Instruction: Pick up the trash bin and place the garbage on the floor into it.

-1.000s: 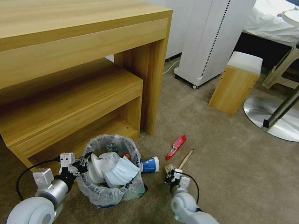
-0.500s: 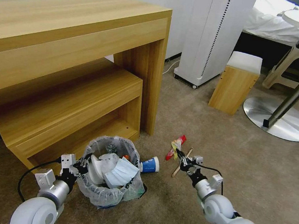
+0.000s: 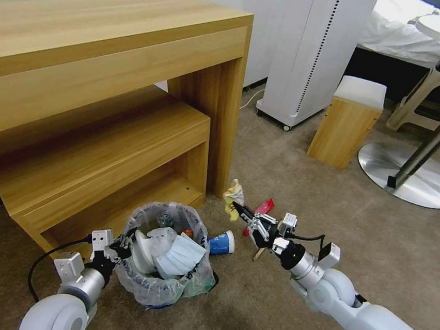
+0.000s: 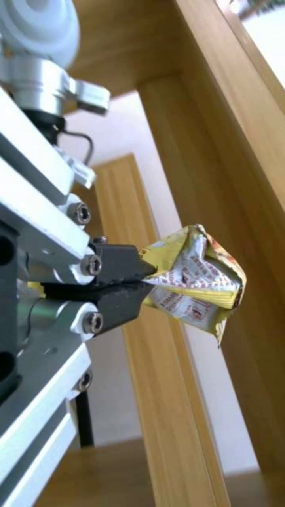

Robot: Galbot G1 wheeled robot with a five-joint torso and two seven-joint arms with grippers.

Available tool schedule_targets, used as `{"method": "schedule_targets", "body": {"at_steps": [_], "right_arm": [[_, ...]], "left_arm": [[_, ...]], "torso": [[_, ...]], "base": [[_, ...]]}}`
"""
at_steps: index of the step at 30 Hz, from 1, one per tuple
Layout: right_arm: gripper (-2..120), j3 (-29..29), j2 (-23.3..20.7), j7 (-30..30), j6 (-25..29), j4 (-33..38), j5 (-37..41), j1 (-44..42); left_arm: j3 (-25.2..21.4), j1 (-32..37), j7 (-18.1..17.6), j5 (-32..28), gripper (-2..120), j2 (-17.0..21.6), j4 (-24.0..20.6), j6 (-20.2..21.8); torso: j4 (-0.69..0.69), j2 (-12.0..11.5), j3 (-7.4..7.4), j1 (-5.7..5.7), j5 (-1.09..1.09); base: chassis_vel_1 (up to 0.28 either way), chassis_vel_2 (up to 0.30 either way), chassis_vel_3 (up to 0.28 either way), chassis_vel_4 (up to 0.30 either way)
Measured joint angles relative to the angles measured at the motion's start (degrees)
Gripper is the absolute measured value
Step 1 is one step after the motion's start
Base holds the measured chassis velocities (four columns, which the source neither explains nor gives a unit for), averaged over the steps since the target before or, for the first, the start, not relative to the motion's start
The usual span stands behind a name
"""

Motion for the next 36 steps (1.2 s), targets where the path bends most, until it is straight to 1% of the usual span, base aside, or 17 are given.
{"method": "schedule_targets", "body": {"at_steps": [1, 2, 3, 5, 7, 8, 9, 11, 12, 14, 16, 18, 26, 32, 33, 35, 36], "right_arm": [[0, -1.58, -1.05, -1.75, -0.02, 1.15, 1.28, 1.23], [0, -3.62, -2.14, -3.35, -0.02, 1.97, 2.27, 2.88], [0, -3.62, -2.14, -3.35, -0.02, 1.97, 2.27, 2.88], [0, -7.01, -3.84, -4.56, -0.18, 2.96, 3.35, 5.20], [0, -11.25, -4.51, -5.08, -0.16, 2.77, 3.67, 8.42], [0, -11.25, -4.51, -5.08, -0.16, 2.77, 3.67, 8.42], [0, -13.42, -4.33, -5.42, -0.19, 2.05, 4.16, 10.55], [0, -17.57, -2.67, -4.98, -0.40, -0.43, 4.69, 15.31], [0, -17.57, -2.67, -4.98, -0.40, -0.43, 4.69, 15.31], [0, -21.01, -0.12, -1.12, -1.27, -3.03, 5.47, 19.65], [0, -22.21, 0.36, -0.16, -1.40, -3.69, 5.68, 20.67], [0, -25.05, 1.18, 1.88, -1.81, -4.26, 5.96, 22.46], [0, -27.25, 1.89, 4.04, -2.28, -3.43, 4.80, 22.30], [0, -26.62, 1.31, 4.57, -2.49, -3.70, 3.39, 20.73], [0, -26.16, 0.93, 4.18, -2.53, -3.95, 2.91, 20.14], [8, -25.46, 0.52, 3.93, -2.56, -4.16, 2.33, 19.21], [8, -25.46, 0.52, 3.93, -2.56, -4.16, 2.33, 19.21]], "left_arm": [[0.00, 0.03, 0.05, 0.26, 2, -0.33, -0.08, 0.00], [0.05, 0.04, 0.05, 0.58, 2, -0.70, -0.26, 0.00], [0.05, 0.04, 0.05, 0.58, 2, -0.70, -0.26, 0.00], [0.16, 0.17, 0.13, 0.93, 2, -1.34, -0.78, 0.00], [0.33, 0.48, 0.25, 1.34, 2, -1.86, -1.43, 0.05], [0.33, 0.48, 0.25, 1.34, 2, -1.86, -1.43, 0.05], [0.45, 0.81, 0.36, 1.59, 2, -2.26, -2.03, 0.08], [0.76, 1.71, 0.67, 2.09, 2, -2.46, -3.40, 0.12], [0.76, 1.71, 0.67, 2.09, 2, -2.46, -3.40, 0.12], [0.56, 2.45, 0.73, 2.10, 2, -2.01, -4.90, 0.15], [0.54, 2.69, 0.73, 2.08, 2, -1.78, -5.34, 0.15], [0.33, 3.20, 0.76, 1.77, 2, -1.34, -6.62, 0.20], [-0.19, 3.35, 0.71, 1.13, 2, -0.96, -7.45, 0.28], [-0.55, 3.23, 0.56, 0.70, 2, -0.75, -7.49, 0.30], [-0.58, 3.19, 0.54, 0.63, 2, -0.71, -7.47, 0.30], [-0.58, 3.13, 0.53, 0.61, 2, -0.74, -7.36, 0.30], [-0.58, 3.13, 0.53, 0.61, 2, -0.74, -7.36, 0.30]], "torso": [[0.00, 0.00, 0.00, 0.00, 0.06], [-0.01, 0.00, 0.00, 0.00, 0.03], [-0.01, 0.00, 0.00, 0.00, 0.03], [0.00, 0.00, 0.00, 0.00, 0.04], [-0.01, 0.00, 0.00, 0.00, 0.05], [-0.01, 0.00, 0.00, 0.00, 0.05], [0.00, 0.00, 0.00, 0.00, 0.02], [-0.01, 0.00, 0.00, 0.00, 0.03], [-0.01, 0.00, 0.00, 0.00, 0.03], [0.01, 0.00, 0.00, 0.00, 0.03], [0.00, 0.00, 0.00, 0.00, 0.03], [0.00, 0.00, 0.00, 0.00, 0.03], [-0.01, 0.00, 0.00, 0.00, 0.03], [-0.01, 0.00, 0.00, 0.00, 0.04], [-0.01, 0.00, 0.00, 0.00, 0.04], [-0.02, 0.00, 0.00, 0.00, 0.04], [-0.02, 0.00, 0.00, 0.00, 0.04]], "base": [[0.000, 0.000, 0.000, 0.000], [0.000, 0.000, 0.000, 0.000], [0.000, 0.000, 0.000, 0.000], [0.000, 0.000, 0.000, 0.000], [0.000, 0.000, 0.000, 0.000], [0.000, 0.000, 0.000, 0.000], [0.000, 0.000, 0.000, 0.000], [0.000, 0.000, 0.000, 0.000], [0.000, 0.000, 0.000, 0.000], [0.000, 0.000, 0.000, 0.000], [0.000, 0.000, 0.000, 0.000], [0.000, 0.000, 0.000, 0.000], [0.000, 0.000, 0.000, 0.000], [0.000, 0.000, 0.000, 0.000], [0.000, 0.000, 0.000, 0.000], [0.000, 0.000, 0.000, 0.000], [0.000, 0.000, 0.000, 0.000]]}}
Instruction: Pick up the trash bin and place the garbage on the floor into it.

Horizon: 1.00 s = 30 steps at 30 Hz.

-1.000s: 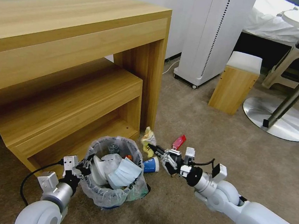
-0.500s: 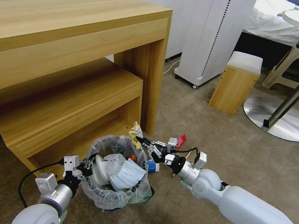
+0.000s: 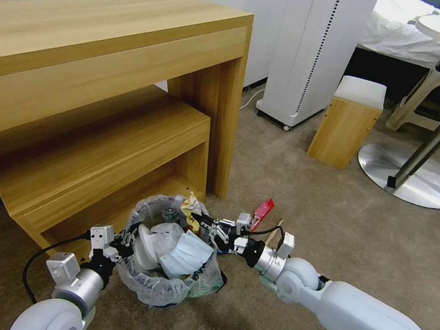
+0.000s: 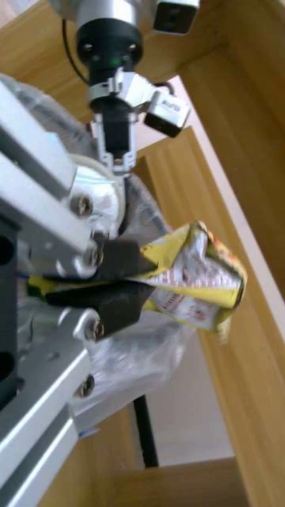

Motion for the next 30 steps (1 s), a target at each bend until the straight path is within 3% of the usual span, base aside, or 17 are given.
{"method": "schedule_targets", "body": {"at_steps": [6, 14, 20, 26, 30], "right_arm": [[35, 1.78, 0.21, 0.09, 0.02, -0.38, -1.34, -1.97], [58, 3.64, 1.57, 2.21, 0.60, 0.23, -2.04, -3.16], [86, 9.86, 1.57, 2.35, 0.73, 2.95, -0.86, -7.18], [99, 12.43, 0.94, 1.48, 0.75, 4.05, -0.71, -9.30], [100, 16.58, 0.83, 2.41, 0.82, 2.55, 1.09, -10.97]], "left_arm": [[0.31, -0.03, -0.02, 0.23, 2, -0.40, 0.34, 0.01], [-0.04, 0.18, 0.02, 0.26, 2, -0.34, 0.77, -0.03], [-0.12, -0.22, 0.05, 0.29, 2, -0.12, 1.95, -0.16], [0.01, -0.70, 0.04, 0.24, 2, -0.08, 2.52, -0.17], [-0.11, -0.72, 0.04, 0.20, 2, 0.07, 2.98, -0.37]], "torso": [[0.00, 0.00, 0.00, 0.00, 0.00], [0.01, 0.00, 0.00, 0.00, 0.00], [0.01, 0.00, 0.00, 0.00, -0.01], [0.01, 0.00, 0.00, 0.00, 0.00], [0.01, 0.00, 0.00, 0.00, 0.00]], "base": [[0.000, 0.000, 0.000, 0.000], [0.000, 0.000, 0.000, 0.000], [0.000, 0.000, 0.000, 0.000], [0.000, 0.000, 0.000, 0.000], [0.000, 0.000, 0.000, 0.000]]}}
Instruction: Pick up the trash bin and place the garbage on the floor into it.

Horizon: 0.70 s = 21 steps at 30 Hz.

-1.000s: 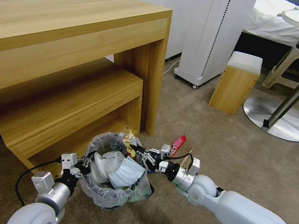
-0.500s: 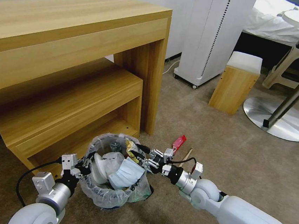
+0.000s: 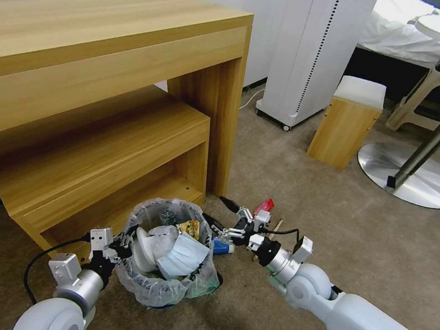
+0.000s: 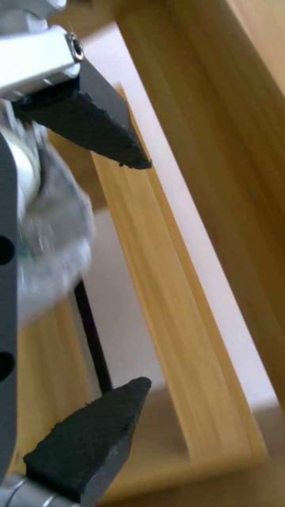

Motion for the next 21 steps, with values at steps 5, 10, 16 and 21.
{"method": "schedule_targets", "body": {"at_steps": [5, 10, 16, 21], "right_arm": [[100, 4.58, -0.66, 1.63, -0.78, -4.55, 2.58, -2.13], [100, 8.27, -0.80, 4.24, -1.01, -8.49, 1.93, -3.83], [100, 10.64, -0.23, 8.31, -1.39, -17.23, -2.97, -5.57], [100, 8.61, 1.73, 6.17, -1.77, -21.95, -0.85, -4.56]], "left_arm": [[-0.22, -0.16, 0.05, -0.26, 2, 0.39, 0.74, -0.41], [-0.22, -0.57, 0.07, -0.74, 2, 0.92, 1.26, -0.48], [0.16, -1.46, 0.15, -1.12, 2, 1.14, 2.75, -0.89], [0.37, -1.56, 0.24, -1.13, 2, 1.10, 3.04, -1.02]], "torso": [[0.00, 0.00, 0.00, 0.00, 0.01], [-0.01, 0.00, 0.00, 0.00, 0.01], [-0.03, 0.00, 0.00, 0.00, 0.00], [0.00, 0.00, 0.00, 0.00, 0.01]], "base": [[0.000, 0.000, 0.000, 0.000], [0.000, 0.000, 0.000, 0.000], [0.000, 0.000, 0.000, 0.000], [0.000, 0.000, 0.000, 0.000]]}}
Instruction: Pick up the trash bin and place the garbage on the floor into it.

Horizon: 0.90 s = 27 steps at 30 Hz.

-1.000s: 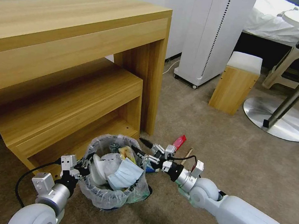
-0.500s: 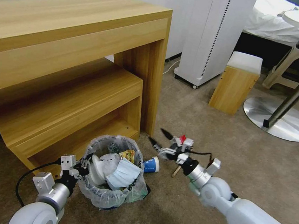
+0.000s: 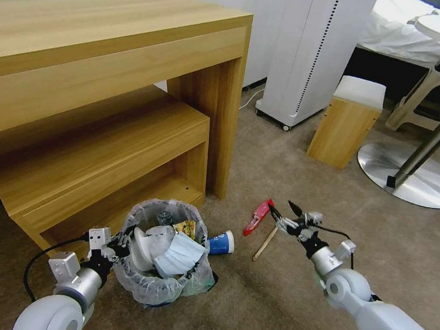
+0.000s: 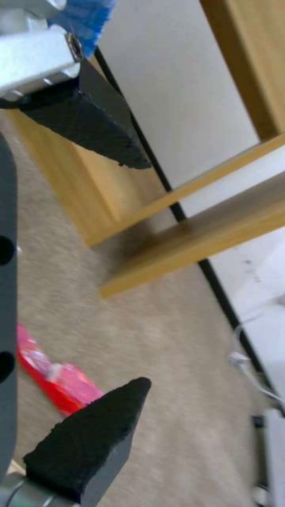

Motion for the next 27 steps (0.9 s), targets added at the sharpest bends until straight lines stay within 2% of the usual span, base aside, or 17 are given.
{"method": "schedule_targets", "body": {"at_steps": [5, 10, 14, 16, 21, 23, 27], "right_arm": [[100, -3.02, 3.42, -4.12, -1.99, -8.56, 2.58, 3.60], [100, -4.10, 4.58, -6.81, -3.36, -13.07, 3.79, 4.85], [96, -5.13, 5.99, -11.00, -3.95, -17.64, 4.81, 6.54], [89, -5.90, 6.97, -13.39, -4.13, -20.35, 5.34, 7.65], [91, -6.56, 8.27, -16.31, -4.65, -23.55, 5.39, 9.13], [98, -7.15, 9.01, -18.04, -5.00, -25.16, 5.41, 9.95], [100, -8.57, 10.03, -19.62, -5.21, -27.22, 5.47, 10.86]], "left_arm": [[-0.56, 0.38, 0.00, -0.43, 2, 0.30, -0.50, -0.12], [-0.76, 0.70, 0.00, -0.80, 2, 0.81, -0.74, -0.26], [-0.79, 0.70, 0.00, -0.97, 2, 0.85, -0.77, -0.35], [-0.79, 0.66, -0.01, -0.97, 2, 0.69, -0.78, -0.51], [-0.79, 0.81, -0.01, -0.94, 2, 0.51, -0.78, -0.57], [-0.79, 0.85, 0.00, -0.87, 2, 0.37, -0.77, -0.65], [-0.79, 0.98, 0.00, -0.77, 2, 0.23, -0.78, -0.73]], "torso": [[0.01, 0.00, 0.00, 0.00, 0.00], [0.00, 0.00, 0.00, 0.00, -0.02], [0.00, 0.00, 0.00, 0.00, -0.02], [0.00, 0.00, 0.00, 0.00, -0.01], [0.00, 0.00, 0.00, 0.00, -0.02], [0.00, 0.00, 0.00, 0.00, -0.02], [0.00, 0.00, 0.00, 0.00, -0.01]], "base": [[0.000, 0.000, 0.000, 0.000], [0.000, 0.000, 0.000, 0.000], [0.000, 0.000, 0.000, 0.000], [0.000, 0.000, 0.000, 0.000], [0.000, 0.000, 0.000, 0.000], [0.000, 0.000, 0.000, 0.000], [0.000, 0.000, 0.000, 0.000]]}}
